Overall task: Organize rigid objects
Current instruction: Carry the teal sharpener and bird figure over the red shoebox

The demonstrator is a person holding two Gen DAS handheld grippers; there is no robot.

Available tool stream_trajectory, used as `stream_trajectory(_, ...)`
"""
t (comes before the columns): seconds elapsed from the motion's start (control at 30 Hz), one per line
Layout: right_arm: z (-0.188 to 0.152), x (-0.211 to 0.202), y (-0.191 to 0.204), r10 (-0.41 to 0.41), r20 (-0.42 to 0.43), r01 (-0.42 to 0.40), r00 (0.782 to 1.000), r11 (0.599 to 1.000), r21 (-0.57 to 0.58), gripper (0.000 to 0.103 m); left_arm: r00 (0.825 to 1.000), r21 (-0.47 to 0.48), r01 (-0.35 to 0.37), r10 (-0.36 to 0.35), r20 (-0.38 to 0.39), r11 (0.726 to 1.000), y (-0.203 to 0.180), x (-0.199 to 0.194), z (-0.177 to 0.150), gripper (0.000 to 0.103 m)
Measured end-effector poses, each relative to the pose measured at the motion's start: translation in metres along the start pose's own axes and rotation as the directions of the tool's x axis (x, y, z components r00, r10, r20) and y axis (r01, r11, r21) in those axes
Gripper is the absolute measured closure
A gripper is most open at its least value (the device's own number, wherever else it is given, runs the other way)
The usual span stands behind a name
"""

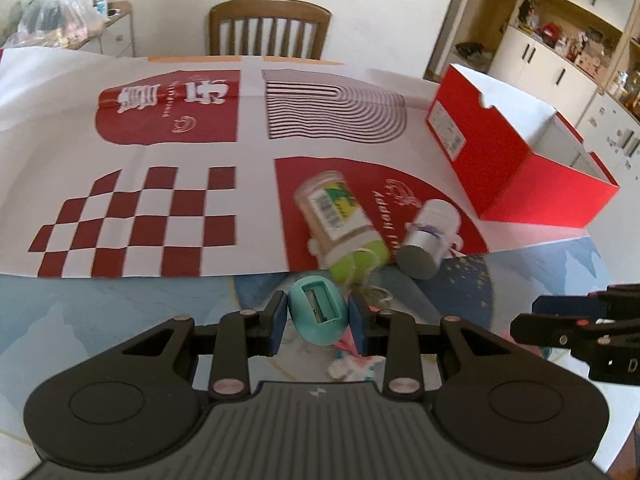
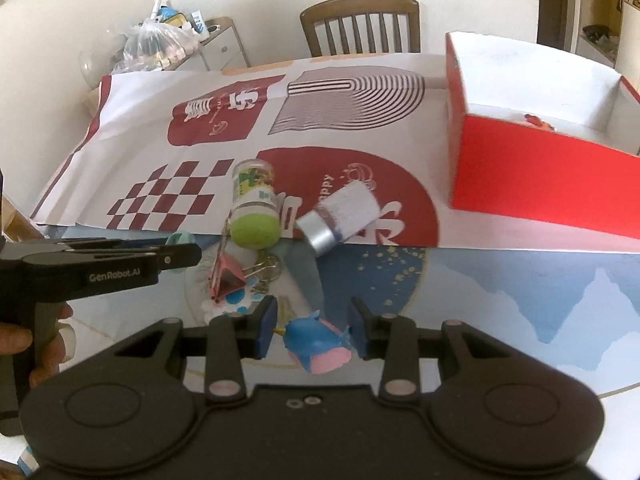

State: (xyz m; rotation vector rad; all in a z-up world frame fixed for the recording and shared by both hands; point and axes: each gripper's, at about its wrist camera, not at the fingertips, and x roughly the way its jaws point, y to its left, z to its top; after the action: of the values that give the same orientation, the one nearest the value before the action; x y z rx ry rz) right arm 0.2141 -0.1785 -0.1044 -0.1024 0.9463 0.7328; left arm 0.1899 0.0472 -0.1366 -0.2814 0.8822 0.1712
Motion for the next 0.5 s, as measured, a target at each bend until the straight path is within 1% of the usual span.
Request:
stream_trajectory(0.2,0.007,-0.026,-0.026,-0.014,0.030,0.014,0.999,1.000,0.025,0.065,0.999,0.031,0.038,-0.039,0.009,0.999,-0.027,-0.007,0.011,0.070)
stream_trajectory(0.37,0.022,-0.046,-0.050,-0.046,0.073,0.043,0.996,0.998,0.041,0.065,0.998,0.061,0.062,-0.063,0.015,0.996,-0.052,-0.007,0.027,0.070)
stream_trajectory(0.5,0.039,-0.061,-0.071,-0.067,0.111,0.062,0.992,0.997,0.048,0.065,0.997,0.121,0.067,-0.072,0.035,0.990,-0.077,-0.008,0.042,0.070)
